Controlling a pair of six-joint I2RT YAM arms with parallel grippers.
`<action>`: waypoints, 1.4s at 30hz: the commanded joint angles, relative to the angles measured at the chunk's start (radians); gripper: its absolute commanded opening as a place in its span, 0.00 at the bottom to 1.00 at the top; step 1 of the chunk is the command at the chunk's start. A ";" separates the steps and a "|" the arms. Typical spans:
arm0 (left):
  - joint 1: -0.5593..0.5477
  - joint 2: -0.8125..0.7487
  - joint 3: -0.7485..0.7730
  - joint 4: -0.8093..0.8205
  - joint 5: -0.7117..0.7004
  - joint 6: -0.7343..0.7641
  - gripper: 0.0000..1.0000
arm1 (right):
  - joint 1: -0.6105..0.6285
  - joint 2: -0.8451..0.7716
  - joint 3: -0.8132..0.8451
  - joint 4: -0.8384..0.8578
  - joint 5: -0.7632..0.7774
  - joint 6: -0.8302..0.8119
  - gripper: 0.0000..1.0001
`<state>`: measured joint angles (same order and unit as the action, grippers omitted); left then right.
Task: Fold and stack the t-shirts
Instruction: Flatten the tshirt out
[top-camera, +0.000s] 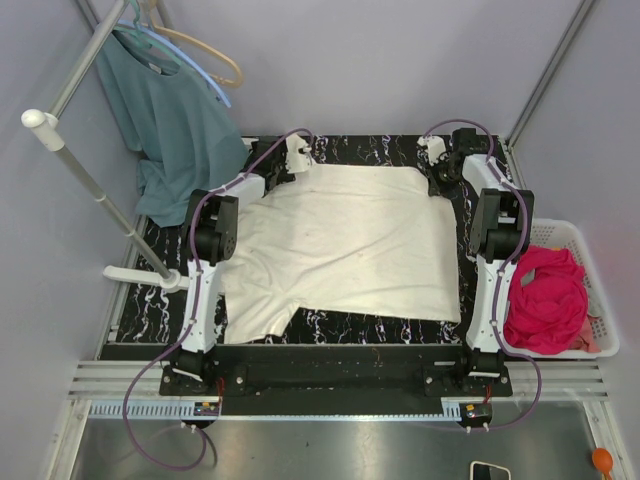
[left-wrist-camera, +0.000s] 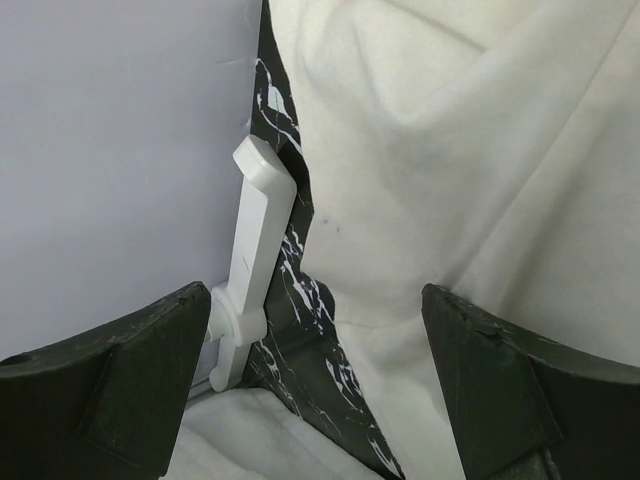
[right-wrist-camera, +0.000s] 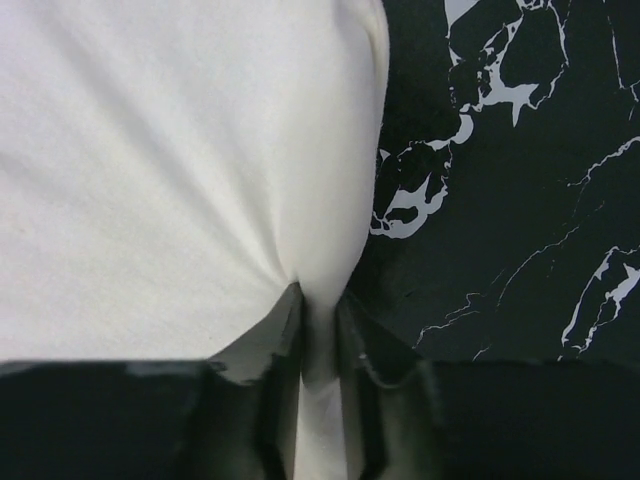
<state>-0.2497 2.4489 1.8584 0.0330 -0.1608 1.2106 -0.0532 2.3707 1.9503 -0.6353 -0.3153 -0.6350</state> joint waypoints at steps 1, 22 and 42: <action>-0.005 -0.030 -0.039 -0.074 0.024 -0.009 0.93 | 0.000 -0.036 -0.001 -0.026 0.054 -0.018 0.09; -0.037 -0.056 -0.064 -0.097 -0.002 -0.017 0.92 | 0.254 -0.337 -0.373 0.046 0.311 -0.055 0.02; -0.039 -0.068 -0.105 -0.085 -0.016 -0.010 0.91 | 0.322 -0.380 -0.399 0.049 0.380 0.011 0.63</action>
<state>-0.2817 2.4084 1.7950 0.0250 -0.1806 1.2152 0.2623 2.0655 1.5105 -0.5961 0.0273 -0.6434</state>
